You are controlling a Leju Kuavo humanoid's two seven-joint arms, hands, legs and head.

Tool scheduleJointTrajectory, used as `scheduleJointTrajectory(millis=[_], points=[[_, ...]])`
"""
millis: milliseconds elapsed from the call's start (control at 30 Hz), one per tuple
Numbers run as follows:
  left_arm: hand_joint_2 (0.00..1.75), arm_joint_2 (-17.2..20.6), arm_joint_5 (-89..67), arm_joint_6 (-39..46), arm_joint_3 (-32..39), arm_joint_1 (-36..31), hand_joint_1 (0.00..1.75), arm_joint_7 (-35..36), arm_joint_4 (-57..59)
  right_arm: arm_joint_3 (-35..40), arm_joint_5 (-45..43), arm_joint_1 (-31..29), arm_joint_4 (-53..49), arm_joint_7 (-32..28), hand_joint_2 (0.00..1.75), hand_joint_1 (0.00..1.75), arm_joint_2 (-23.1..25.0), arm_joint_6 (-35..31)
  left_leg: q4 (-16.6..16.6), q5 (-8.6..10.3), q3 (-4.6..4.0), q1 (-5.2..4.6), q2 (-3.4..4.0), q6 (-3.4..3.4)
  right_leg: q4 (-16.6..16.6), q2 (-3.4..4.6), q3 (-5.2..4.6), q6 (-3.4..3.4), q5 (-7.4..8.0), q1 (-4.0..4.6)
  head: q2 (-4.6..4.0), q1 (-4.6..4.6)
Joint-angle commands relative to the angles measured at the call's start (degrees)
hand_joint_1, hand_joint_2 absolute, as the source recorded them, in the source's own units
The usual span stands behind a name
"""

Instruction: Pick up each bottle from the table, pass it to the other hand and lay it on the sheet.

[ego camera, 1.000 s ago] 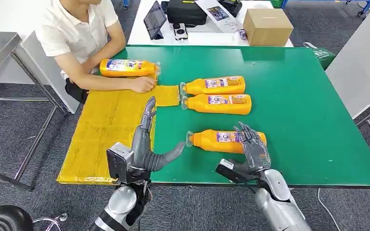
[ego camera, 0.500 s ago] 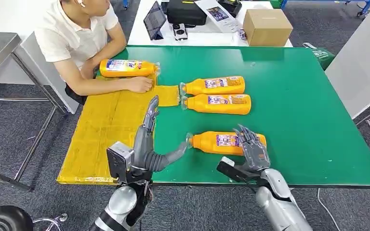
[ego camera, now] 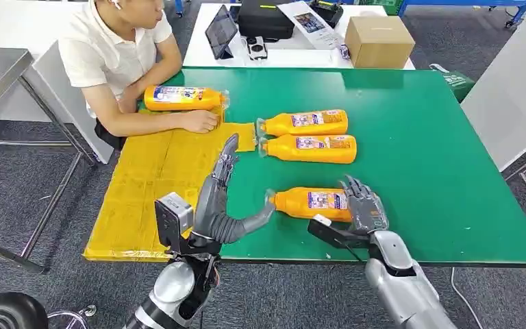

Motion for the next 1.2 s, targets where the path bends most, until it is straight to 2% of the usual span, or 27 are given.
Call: scheduleJointTrajectory(millis=[33,167,267,367,433,467,500,533,567,600,633,667,733,767,800,833,867,1033,1067,1100,1133,1167,1200], points=[[1.75,0.9,2.1,-2.0,-1.0,-1.7,0.0,1.8,1.2,2.6,5.8,-3.7,9.5,6.1,1.75,0.0,-2.1,-0.1,0.0,0.11,-0.12,0.07,-0.06,-0.04,0.0,-0.04,-0.06,-0.08,0.15,0.08,0.0,0.02],[1.75,0.9,2.3,-2.3,-1.3,-2.2,0.0,2.1,1.5,2.7,5.6,-4.8,7.0,6.0,1.75,0.0,-2.8,2.7,0.1,0.18,-0.2,0.07,0.0,0.05,0.0,0.0,-0.14,-0.13,0.34,0.08,0.0,0.02],[1.75,0.9,2.7,-2.8,-1.4,-2.8,0.0,2.6,2.1,2.9,4.0,-7.4,9.9,6.3,1.75,0.0,-2.9,7.3,0.2,0.3,-0.47,0.1,0.02,0.09,0.0,0.04,-0.36,-0.13,0.47,0.12,0.0,0.0],[1.75,0.9,2.7,-2.8,-1.4,-2.8,0.0,2.6,2.1,2.8,3.9,-7.6,10.0,6.3,1.75,0.0,-2.9,7.3,0.2,0.29,-0.38,0.1,0.01,0.12,-0.1,0.03,-0.25,-0.09,0.46,0.12,0.0,0.0],[1.75,0.9,3.0,-3.2,-1.5,-3.3,0.0,2.9,2.4,3.9,3.3,-9.6,13.5,6.3,1.75,0.0,-3.1,11.4,0.2,0.31,-0.4,0.11,-0.03,0.12,-0.1,-0.01,-0.25,-0.07,0.48,0.13,0.0,0.02],[1.75,0.9,3.3,-3.5,-1.7,-3.9,0.0,3.0,2.8,3.9,1.8,-10.7,14.7,4.4,1.75,0.0,-3.5,13.1,0.2,0.24,-0.24,0.03,0.02,0.18,0.0,0.04,-0.14,0.0,0.4,0.05,0.0,0.0],[1.75,0.8,3.5,-3.6,-1.7,-4.2,0.0,2.9,3.0,4.4,1.3,-11.6,16.5,3.5,1.75,0.03,-3.4,12.5,0.2,0.34,-0.5,0.1,0.01,0.14,0.0,0.03,-0.35,-0.09,0.51,0.12,0.0,0.02],[1.75,0.7,3.8,-3.6,-1.9,-4.5,0.0,2.9,3.2,4.6,0.6,-12.2,18.0,2.2,1.75,0.07,-3.2,11.4,0.2,0.29,-0.35,0.07,0.03,0.17,0.0,0.05,-0.21,-0.03,0.46,0.09,0.0,-0.02],[1.75,0.7,4.1,-3.8,-2.0,-4.8,0.0,2.7,3.4,4.1,-1.8,-12.4,19.0,-1.1,1.75,0.1,-2.7,11.2,0.2,0.35,-0.44,0.12,0.02,0.14,-0.1,0.03,-0.28,-0.07,0.53,0.14,0.0,0.0],[1.75,0.6,4.4,-3.8,-2.2,-5.2,0.0,2.5,3.8,4.9,-2.8,-12.7,19.8,-3.7,1.75,0.37,-2.5,10.8,0.2,0.31,-0.31,0.1,-0.01,0.17,-0.1,0.0,-0.16,-0.03,0.48,0.12,0.0,0.02],[1.75,0.5,4.8,-3.9,-2.4,-5.5,0.0,2.3,4.2,4.8,-4.5,-12.7,20.1,-5.7,1.75,1.29,-2.3,10.8,0.2,0.27,-0.26,0.07,0.03,0.19,0.0,0.05,-0.14,0.0,0.45,0.09,0.0,0.02],[1.75,0.4,4.6,-3.7,-2.6,-5.7,0.0,1.8,4.5,5.6,-4.3,-12.6,20.3,-6.5,1.75,1.52,-2.1,9.2,0.2,0.34,-0.36,0.07,0.01,0.17,0.0,0.03,-0.21,-0.03,0.5,0.09,0.0,0.02],[1.75,0.4,4.6,-3.5,-2.9,-5.9,0.0,1.4,4.6,5.9,-5.8,-11.7,19.9,-9.5,1.75,1.59,-1.3,6.2,0.2,0.35,-0.41,0.11,0.09,0.15,-0.1,0.12,-0.25,-0.02,0.58,0.13,0.0,0.04],[1.75,0.4,4.5,-3.4,-3.0,-5.8,0.0,1.2,4.4,6.5,-5.4,-11.4,19.5,-10.0,1.75,1.73,-1.1,5.3,0.2,0.27,-0.31,0.08,0.11,0.19,-0.1,0.14,-0.16,-0.02,0.54,0.1,0.0,0.02],[1.75,0.4,4.5,-3.4,-3.2,-5.9,0.0,1.2,4.4,7.0,-5.9,-10.9,19.0,-11.5,1.75,1.54,-1.0,4.5,0.2,0.34,-0.45,0.15,0.15,0.13,-0.1,0.18,-0.3,-0.18,0.7,0.17,0.0,0.0],[1.75,0.4,4.5,-3.4,-3.2,-5.9,0.0,1.2,4.4,6.9,-6.3,-10.6,18.7,-11.7,1.75,1.54,-0.9,4.1,0.2,0.26,-0.34,0.08,0.12,0.19,0.0,0.14,-0.22,-0.11,0.59,0.1,0.0,0.02],[1.75,0.4,4.5,-3.4,-3.3,-5.9,0.0,1.2,4.3,6.9,-6.5,-10.1,17.8,-12.1,1.75,1.43,-0.8,3.1,0.2,0.24,-0.3,0.06,0.08,0.21,0.0,0.11,-0.19,-0.08,0.54,0.08,0.0,0.02],[1.75,0.4,4.5,-3.2,-3.3,-5.8,0.0,0.9,4.1,7.5,-6.7,-8.8,16.2,-13.3,1.75,1.43,-0.6,0.8,0.2,0.33,-0.5,0.16,0.08,0.14,-0.1,0.14,-0.41,-0.17,0.64,0.19,0.0,0.0],[1.75,0.4,4.5,-3.2,-3.3,-5.8,0.0,0.9,4.1,7.5,-6.7,-8.8,16.2,-13.3,1.75,1.31,-0.6,0.8,0.2,0.36,-0.63,0.2,0.06,0.1,-0.1,0.15,-0.51,-0.22,0.68,0.23,0.0,0.02],[1.75,0.4,4.5,-3.2,-3.4,-5.8,0.0,0.8,4.0,7.6,-6.6,-8.3,15.6,-13.5,1.75,1.31,-0.5,-0.6,0.2,0.33,-0.63,0.16,0.08,0.14,-0.1,0.17,-0.53,-0.18,0.63,0.19,0.0,0.0],[1.75,0.4,4.5,-3.2,-3.5,-5.8,0.0,0.8,4.0,7.7,-7.0,-8.3,15.9,-13.6,1.75,1.45,-0.2,0.1,0.2,0.29,-0.59,0.16,0.12,0.17,-0.1,0.2,-0.49,-0.13,0.61,0.19,0.0,0.0],[1.75,0.4,4.5,-3.2,-3.5,-5.8,0.0,0.7,4.1,8.0,-6.7,-8.1,15.9,-13.6,1.75,1.52,-0.3,-0.3,0.2,0.26,-0.5,0.1,0.11,0.21,0.0,0.17,-0.43,-0.07,0.55,0.13,0.0,0.0],[1.75,0.4,4.4,-3.1,-3.6,-5.9,0.0,0.6,4.1,8.2,-6.6,-8.0,15.9,-13.6,1.75,1.68,-0.2,-0.7,0.2,0.32,-0.6,0.16,0.09,0.17,-0.1,0.16,-0.5,-0.14,0.62,0.19,0.0,0.0]])
